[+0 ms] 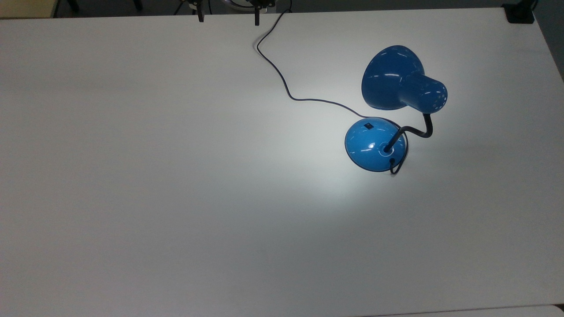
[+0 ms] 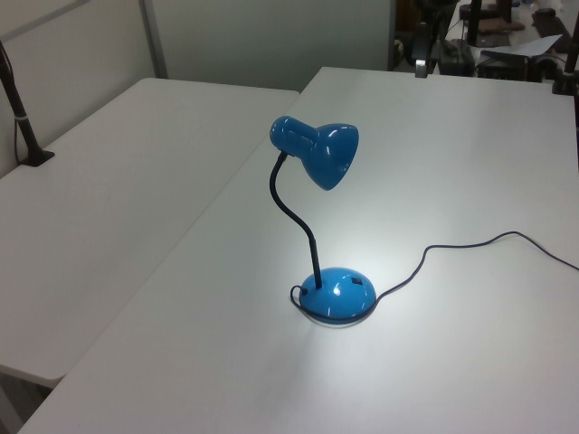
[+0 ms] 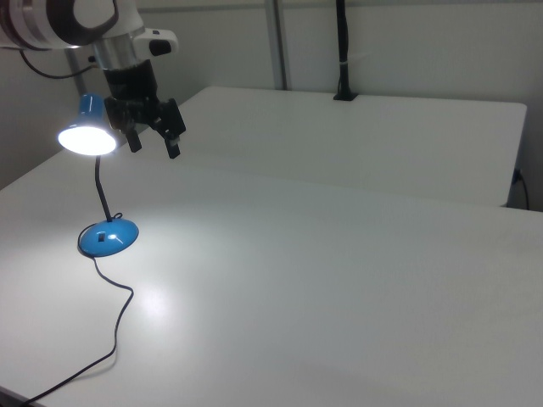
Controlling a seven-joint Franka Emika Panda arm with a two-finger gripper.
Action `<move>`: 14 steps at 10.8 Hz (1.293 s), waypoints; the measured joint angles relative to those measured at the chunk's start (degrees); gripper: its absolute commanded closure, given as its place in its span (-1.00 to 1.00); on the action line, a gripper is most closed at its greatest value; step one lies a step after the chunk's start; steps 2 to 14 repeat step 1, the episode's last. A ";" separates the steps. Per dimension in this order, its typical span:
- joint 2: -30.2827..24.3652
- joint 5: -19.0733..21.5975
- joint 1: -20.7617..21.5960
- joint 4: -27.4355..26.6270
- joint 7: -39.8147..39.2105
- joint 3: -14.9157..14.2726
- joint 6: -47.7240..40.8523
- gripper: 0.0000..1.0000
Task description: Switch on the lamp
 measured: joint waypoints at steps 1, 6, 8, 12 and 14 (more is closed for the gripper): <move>-0.30 0.00 0.00 0.00 0.00 -0.02 -0.10 -1.00; -0.30 0.00 0.00 0.00 0.00 -0.02 -0.10 -1.00; -0.30 0.00 0.00 0.00 0.00 -0.02 -0.10 -1.00; -0.30 0.00 0.00 0.00 0.00 -0.02 -0.10 -1.00; -0.30 0.00 0.00 0.00 0.00 -0.02 -0.10 -1.00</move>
